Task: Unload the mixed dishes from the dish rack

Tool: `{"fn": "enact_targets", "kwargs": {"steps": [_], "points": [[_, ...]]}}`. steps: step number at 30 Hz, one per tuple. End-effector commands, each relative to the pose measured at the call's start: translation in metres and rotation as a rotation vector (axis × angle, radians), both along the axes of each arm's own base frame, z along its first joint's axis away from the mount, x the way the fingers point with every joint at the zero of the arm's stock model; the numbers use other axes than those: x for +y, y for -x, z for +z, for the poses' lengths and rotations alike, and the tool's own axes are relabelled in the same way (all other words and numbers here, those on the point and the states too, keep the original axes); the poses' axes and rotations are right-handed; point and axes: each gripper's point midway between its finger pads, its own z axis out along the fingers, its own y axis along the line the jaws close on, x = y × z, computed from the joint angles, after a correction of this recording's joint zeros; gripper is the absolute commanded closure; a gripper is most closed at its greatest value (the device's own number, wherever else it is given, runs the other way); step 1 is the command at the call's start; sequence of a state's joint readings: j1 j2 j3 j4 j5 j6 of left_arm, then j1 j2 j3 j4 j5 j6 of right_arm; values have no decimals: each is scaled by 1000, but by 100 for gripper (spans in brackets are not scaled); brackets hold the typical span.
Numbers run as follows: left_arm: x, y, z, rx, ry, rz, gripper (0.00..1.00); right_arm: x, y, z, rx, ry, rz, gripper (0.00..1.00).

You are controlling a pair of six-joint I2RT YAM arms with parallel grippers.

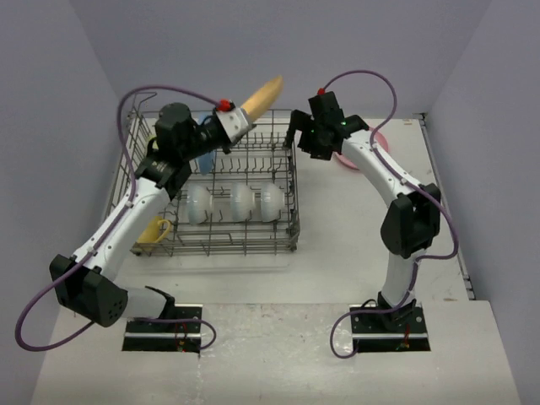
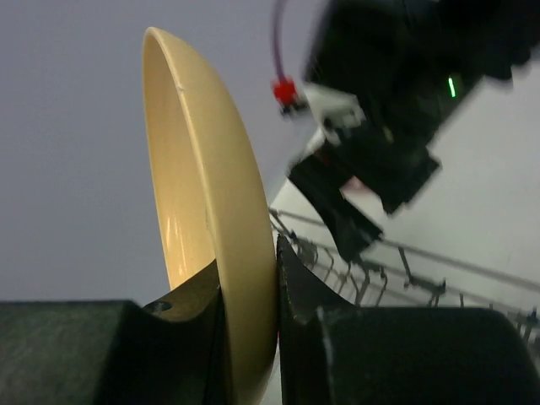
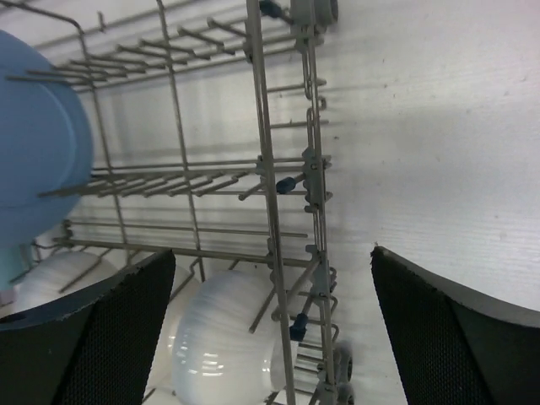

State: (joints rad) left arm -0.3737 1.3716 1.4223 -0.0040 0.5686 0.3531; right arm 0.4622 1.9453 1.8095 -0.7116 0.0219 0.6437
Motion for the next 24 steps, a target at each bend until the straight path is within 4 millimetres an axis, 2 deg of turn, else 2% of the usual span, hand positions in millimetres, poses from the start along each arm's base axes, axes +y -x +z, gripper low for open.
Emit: {"fn": "enact_targets", "kwargs": {"steps": [1, 2, 3, 5, 7, 10, 13, 14, 22, 24], "points": [[-7, 27, -19, -325, -296, -61, 100, -41, -1, 97, -124, -133, -70, 1], [-17, 36, -24, -344, -326, -66, 100, -54, 11, 112, -142, -163, -82, 1], [-13, 37, -31, -355, -369, -31, 100, -76, 11, 119, -152, -176, -128, 1], [-22, 48, -47, -388, -459, -61, 100, -94, 25, 138, -190, -195, -153, 1], [-27, 56, -56, -421, -522, -98, 100, -102, 33, 154, -231, -185, -151, 1], [-32, 63, -62, -461, -580, -131, 100, -90, 48, 182, -252, -241, -66, 1], [-35, 66, -71, -508, -657, -146, 100, -79, 58, 184, -201, -278, -3, 1], [-34, 65, -75, -513, -682, -132, 100, -72, 66, 180, -159, -297, 33, 1], [-47, 59, -92, -550, -788, -127, 100, -27, 78, 162, -47, -346, 219, 1], [-48, 56, -91, -552, -797, -115, 100, -18, 82, 157, -23, -359, 250, 5]]}}
